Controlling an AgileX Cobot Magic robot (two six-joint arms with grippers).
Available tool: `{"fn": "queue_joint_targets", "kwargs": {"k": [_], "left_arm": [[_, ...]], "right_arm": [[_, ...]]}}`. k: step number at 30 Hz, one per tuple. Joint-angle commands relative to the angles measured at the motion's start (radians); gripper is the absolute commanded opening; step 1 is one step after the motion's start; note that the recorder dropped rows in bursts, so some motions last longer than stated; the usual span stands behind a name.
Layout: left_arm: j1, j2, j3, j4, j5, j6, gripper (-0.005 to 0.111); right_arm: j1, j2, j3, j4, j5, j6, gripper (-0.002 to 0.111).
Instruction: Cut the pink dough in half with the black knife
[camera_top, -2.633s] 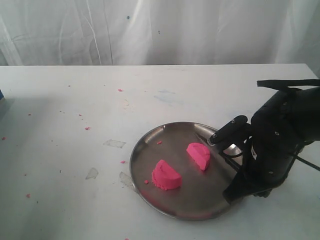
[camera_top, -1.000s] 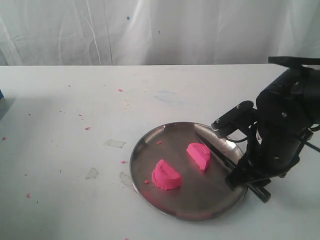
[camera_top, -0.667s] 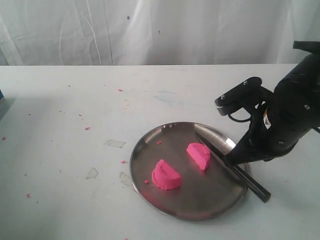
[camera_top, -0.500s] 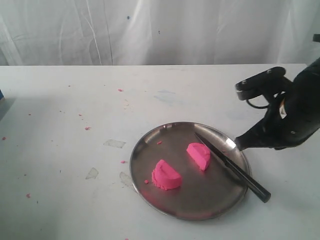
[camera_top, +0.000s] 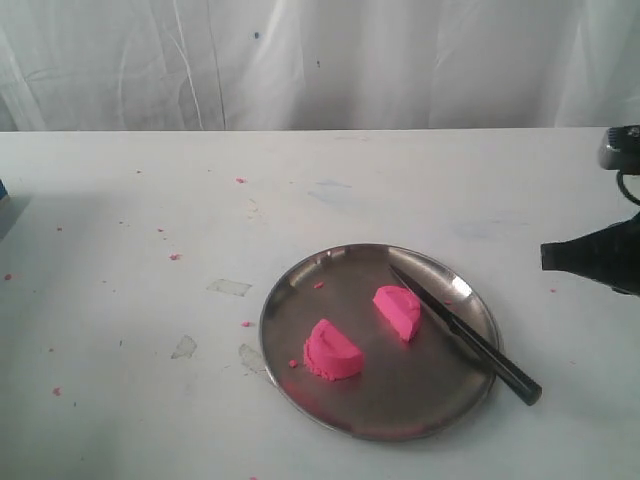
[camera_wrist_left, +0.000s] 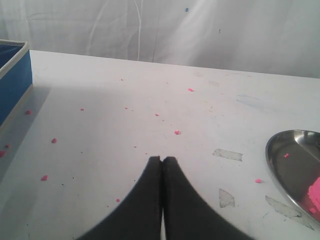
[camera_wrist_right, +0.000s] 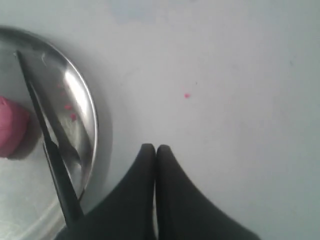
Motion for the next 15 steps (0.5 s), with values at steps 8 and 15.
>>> {"fn": "queue_joint_targets", "kwargs": {"k": [8,15], "left_arm": [[-0.006,-0.004,0.004,-0.023,0.003,-0.005,0.000],[-0.006,-0.004,0.004,-0.023,0.003,-0.005,0.000]], "right_arm": [[-0.006,-0.480,0.104,0.002,-0.195,-0.030,0.000],[-0.006,-0.837,0.150,0.004,-0.148,-0.128,0.000]]}}
